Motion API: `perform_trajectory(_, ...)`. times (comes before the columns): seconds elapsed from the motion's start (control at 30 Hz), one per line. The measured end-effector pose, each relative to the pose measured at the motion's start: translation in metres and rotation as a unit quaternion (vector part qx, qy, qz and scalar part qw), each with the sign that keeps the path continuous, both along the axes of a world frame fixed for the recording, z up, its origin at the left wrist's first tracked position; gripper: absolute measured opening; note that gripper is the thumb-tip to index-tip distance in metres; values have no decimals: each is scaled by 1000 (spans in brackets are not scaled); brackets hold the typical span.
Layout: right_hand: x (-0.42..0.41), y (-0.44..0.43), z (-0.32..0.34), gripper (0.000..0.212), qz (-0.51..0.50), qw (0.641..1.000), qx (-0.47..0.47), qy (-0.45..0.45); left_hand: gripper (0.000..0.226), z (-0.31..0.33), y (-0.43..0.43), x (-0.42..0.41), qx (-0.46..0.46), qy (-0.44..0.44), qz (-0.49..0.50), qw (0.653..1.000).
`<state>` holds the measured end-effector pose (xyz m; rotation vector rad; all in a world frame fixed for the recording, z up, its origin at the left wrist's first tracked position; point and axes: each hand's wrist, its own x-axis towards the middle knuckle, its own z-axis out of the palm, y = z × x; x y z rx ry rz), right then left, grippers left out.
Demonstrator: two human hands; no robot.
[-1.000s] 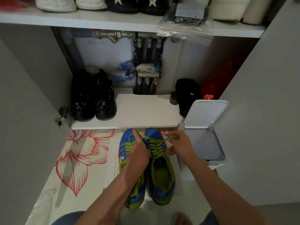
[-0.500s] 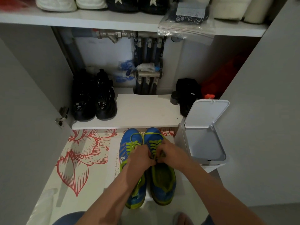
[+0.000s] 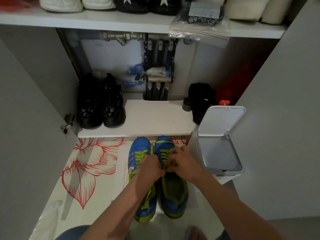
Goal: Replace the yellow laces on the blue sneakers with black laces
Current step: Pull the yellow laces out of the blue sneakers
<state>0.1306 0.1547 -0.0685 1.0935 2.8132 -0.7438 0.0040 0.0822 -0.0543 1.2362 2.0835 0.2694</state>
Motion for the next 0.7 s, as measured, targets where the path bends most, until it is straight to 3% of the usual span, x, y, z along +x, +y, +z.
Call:
perform_trajectory(0.07,0,8,-2,6,-69,993,34,85,13,-1,-1,-1,0,3,-7,1000)
perform_trajectory(0.13,4,21,3,7,-239,948,15,210,16,-2,-2,-2,1,-1,-9,1000)
perform_trajectory(0.2,8,27,7,6,-337,903,-42,263,15,-2,-2,-3,2,1,-15,1000)
perform_trajectory(0.23,8,26,8,7,-316,915,-40,248,15,-1,-1,-3,2,6,-19,1000)
perform_trajectory(0.33,5,15,5,23,-127,980,22,154,16,1,-1,-3,10,18,-32,999)
perform_trajectory(0.47,-1,-1,6,27,9,1000,26,-10,18,1,-2,-3,11,20,-29,999)
perform_trajectory(0.6,-3,3,3,15,-21,999,49,8,14,0,-2,-4,14,2,-20,1000)
perform_trajectory(0.7,0,14,8,5,-176,974,28,141,17,-2,-3,-5,14,-12,-20,1000)
